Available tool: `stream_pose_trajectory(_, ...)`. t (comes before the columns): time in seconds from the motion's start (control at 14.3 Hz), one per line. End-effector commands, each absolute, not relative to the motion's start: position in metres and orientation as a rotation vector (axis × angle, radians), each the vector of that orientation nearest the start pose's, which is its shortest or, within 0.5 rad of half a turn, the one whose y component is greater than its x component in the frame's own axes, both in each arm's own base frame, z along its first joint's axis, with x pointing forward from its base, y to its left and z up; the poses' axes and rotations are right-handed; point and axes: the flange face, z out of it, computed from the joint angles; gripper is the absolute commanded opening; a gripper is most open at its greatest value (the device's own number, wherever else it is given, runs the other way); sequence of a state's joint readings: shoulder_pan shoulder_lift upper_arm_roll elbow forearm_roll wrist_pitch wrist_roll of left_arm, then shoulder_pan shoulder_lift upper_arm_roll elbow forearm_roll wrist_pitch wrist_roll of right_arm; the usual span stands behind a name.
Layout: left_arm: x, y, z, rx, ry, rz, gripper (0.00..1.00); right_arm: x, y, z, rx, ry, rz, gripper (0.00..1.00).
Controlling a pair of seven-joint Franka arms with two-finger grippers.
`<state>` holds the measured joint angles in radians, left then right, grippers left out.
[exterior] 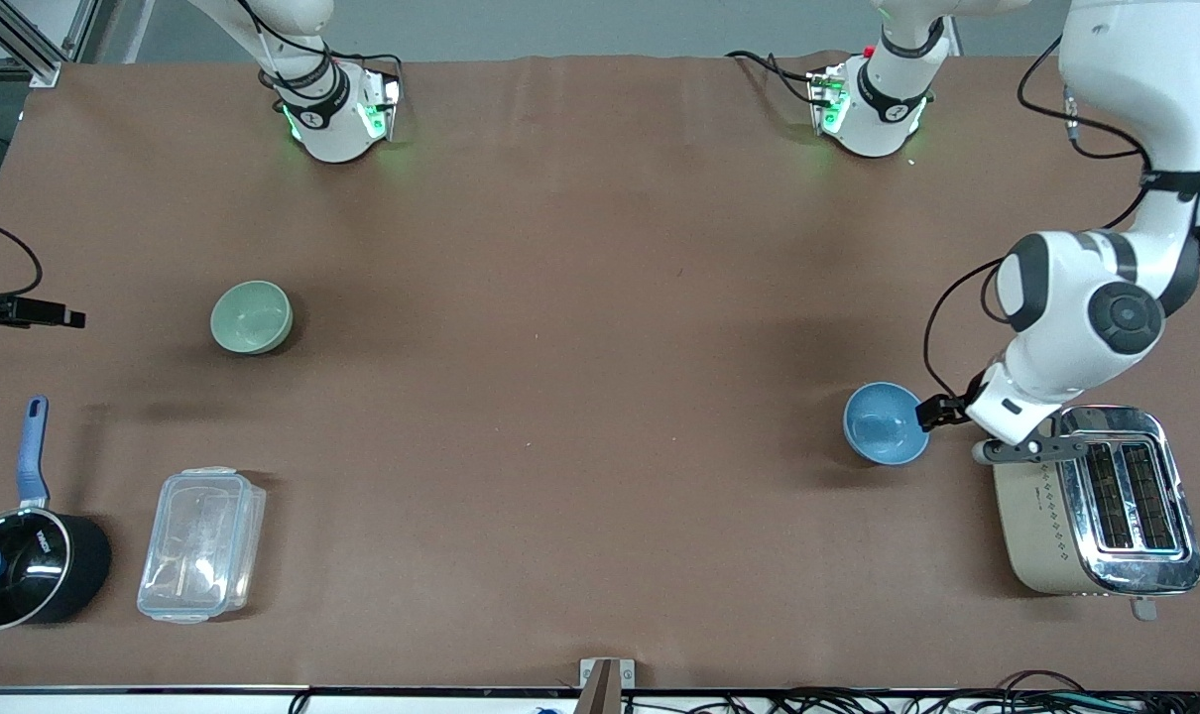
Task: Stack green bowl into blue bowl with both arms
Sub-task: 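Reach the left gripper down to the blue bowl rim and grasp it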
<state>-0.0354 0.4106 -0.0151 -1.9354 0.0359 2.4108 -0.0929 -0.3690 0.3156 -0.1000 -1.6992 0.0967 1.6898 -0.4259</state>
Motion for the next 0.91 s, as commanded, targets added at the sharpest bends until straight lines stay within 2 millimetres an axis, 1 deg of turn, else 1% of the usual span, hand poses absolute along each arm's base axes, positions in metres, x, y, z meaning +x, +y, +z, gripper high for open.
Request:
stream_pose_trajectory(0.0, 0.628, -0.034, 0.252, -3.115, 0.0, -0.085, 0.79, 0.533, -0.259, 0.341, -2.834, 0.061, 0.474, 0.99)
stream_pose_trajectory(0.07, 0.626, -0.036, 0.242, -3.116, 0.005, -0.061, 0.72, 0.525, -0.248, 0.317, -2.8, 0.062, 0.491, 0.99)
stream_pose_trajectory(0.14, 0.626, -0.036, 0.233, -3.116, 0.005, -0.04, 0.66, 0.522, -0.241, 0.301, -2.805, 0.063, 0.466, 0.99)
stream_pose_trajectory(0.21, 0.624, -0.036, 0.224, -3.115, 0.006, -0.018, 0.57, 0.521, -0.236, 0.286, -2.82, 0.047, 0.447, 0.99)
stream_pose_trajectory(0.28, 0.623, -0.035, 0.219, -3.115, 0.003, -0.006, 0.5, 0.518, -0.237, 0.277, -2.815, 0.05, 0.458, 0.99)
stream_pose_trajectory(0.35, 0.623, -0.034, 0.215, -3.115, 0.003, 0.003, 0.42, 0.516, -0.235, 0.259, -2.795, 0.034, 0.492, 0.99)
stream_pose_trajectory(0.49, 0.623, -0.034, 0.213, -3.115, 0.025, 0.009, 0.18, 0.509, -0.237, 0.225, -2.749, 0.014, 0.537, 0.98)
stream_pose_trajectory(0.56, 0.623, -0.034, 0.213, -3.117, 0.031, 0.009, 0.08, 0.507, -0.237, 0.211, -2.722, 0.004, 0.538, 0.97)
stream_pose_trajectory(0.63, 0.623, -0.037, 0.214, -3.12, 0.023, 0.014, 0.0, 0.504, -0.236, 0.199, -2.693, -0.006, 0.544, 0.93)
stream_pose_trajectory(0.7, 0.623, -0.042, 0.223, -3.122, 0.032, 0.002, 0.0, 0.498, -0.234, 0.189, -2.673, -0.004, 0.56, 0.82)
stream_pose_trajectory(0.77, 0.623, -0.052, 0.238, -3.129, 0.052, 0.004, 0.0, 0.496, -0.233, 0.186, -2.669, -0.003, 0.567, 0.66)
stream_pose_trajectory(0.84, 0.621, -0.07, 0.248, -3.142, 0.079, 0.021, 0.0, 0.495, -0.23, 0.181, -2.663, -0.006, 0.579, 0.44)
